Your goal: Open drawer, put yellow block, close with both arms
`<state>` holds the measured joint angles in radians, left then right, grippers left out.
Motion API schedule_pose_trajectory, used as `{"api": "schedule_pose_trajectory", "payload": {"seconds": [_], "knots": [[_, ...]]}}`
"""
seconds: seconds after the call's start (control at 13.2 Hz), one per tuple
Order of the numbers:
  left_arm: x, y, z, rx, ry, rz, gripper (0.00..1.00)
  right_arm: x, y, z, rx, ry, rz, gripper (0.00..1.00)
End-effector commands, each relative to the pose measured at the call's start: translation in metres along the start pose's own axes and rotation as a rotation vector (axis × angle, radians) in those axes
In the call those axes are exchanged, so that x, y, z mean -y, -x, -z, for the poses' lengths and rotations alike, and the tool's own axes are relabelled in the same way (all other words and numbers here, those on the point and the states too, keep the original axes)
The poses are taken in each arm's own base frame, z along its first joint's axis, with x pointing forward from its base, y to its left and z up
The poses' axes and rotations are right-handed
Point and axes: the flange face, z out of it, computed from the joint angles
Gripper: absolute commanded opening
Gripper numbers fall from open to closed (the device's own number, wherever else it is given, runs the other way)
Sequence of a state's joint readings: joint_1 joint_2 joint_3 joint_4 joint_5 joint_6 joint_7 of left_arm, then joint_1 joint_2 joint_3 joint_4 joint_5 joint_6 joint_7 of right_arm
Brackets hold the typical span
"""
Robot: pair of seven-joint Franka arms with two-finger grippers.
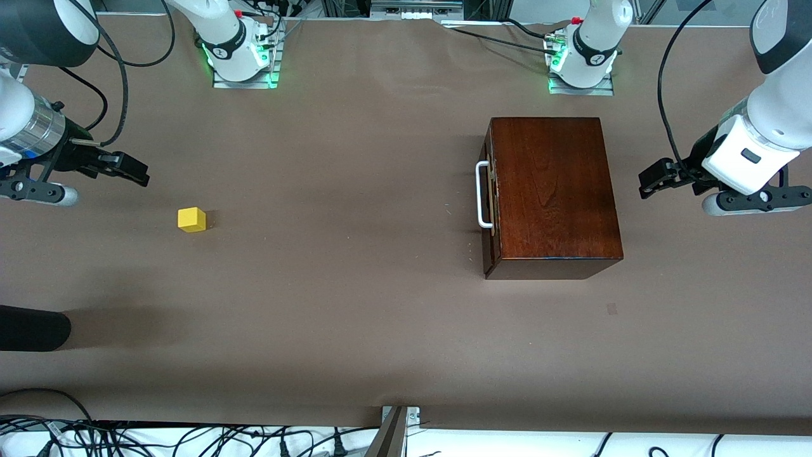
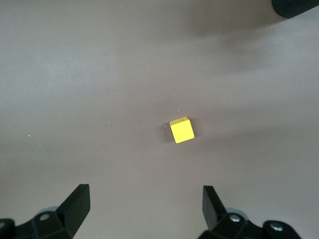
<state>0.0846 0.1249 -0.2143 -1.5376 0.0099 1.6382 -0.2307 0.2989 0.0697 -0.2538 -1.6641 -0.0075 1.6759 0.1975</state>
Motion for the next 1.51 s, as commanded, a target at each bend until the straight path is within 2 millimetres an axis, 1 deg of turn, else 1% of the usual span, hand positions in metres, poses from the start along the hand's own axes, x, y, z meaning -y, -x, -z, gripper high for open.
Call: {"api": "schedule_pose_trajectory", "payload": {"seconds": [0.0, 0.38, 0.53, 0.76, 0.91, 1.06, 1.13, 1.21, 1.36, 1.43], "knots": [[0.001, -0.001, 0.006, -0.004, -0.025, -0.001, 1.00, -0.001, -0.001, 0.001, -0.007, -0.003, -0.010, 1.00], [0.005, -0.001, 0.005, 0.004, -0.024, 0.013, 1.00, -0.001, -0.001, -0.002, -0.002, -0.002, -0.007, 1.00], [0.013, -0.002, 0.006, 0.005, -0.011, 0.041, 1.00, -0.001, 0.000, -0.004, 0.002, -0.001, -0.001, 1.00], [0.021, -0.005, 0.005, 0.006, -0.020, 0.056, 1.00, -0.001, 0.001, -0.005, 0.010, 0.002, 0.001, 1.00], [0.020, -0.005, 0.001, 0.016, -0.010, 0.064, 1.00, -0.003, 0.002, -0.009, 0.019, 0.003, 0.013, 1.00], [0.002, -0.002, -0.002, 0.021, -0.009, 0.132, 1.00, -0.004, 0.003, -0.016, 0.028, 0.003, 0.038, 1.00], [-0.013, 0.001, -0.004, 0.022, -0.011, 0.150, 1.00, -0.007, 0.003, -0.017, 0.032, 0.002, 0.036, 1.00], [-0.022, 0.004, -0.004, 0.024, -0.013, 0.138, 1.00, -0.008, 0.003, -0.019, 0.035, 0.003, 0.034, 1.00], [-0.025, 0.005, -0.006, 0.029, -0.011, 0.138, 1.00, -0.008, 0.004, -0.021, 0.038, 0.003, 0.034, 1.00], [-0.029, 0.004, -0.012, 0.041, -0.012, 0.125, 1.00, -0.008, 0.004, -0.021, 0.038, 0.004, 0.035, 1.00]]}}
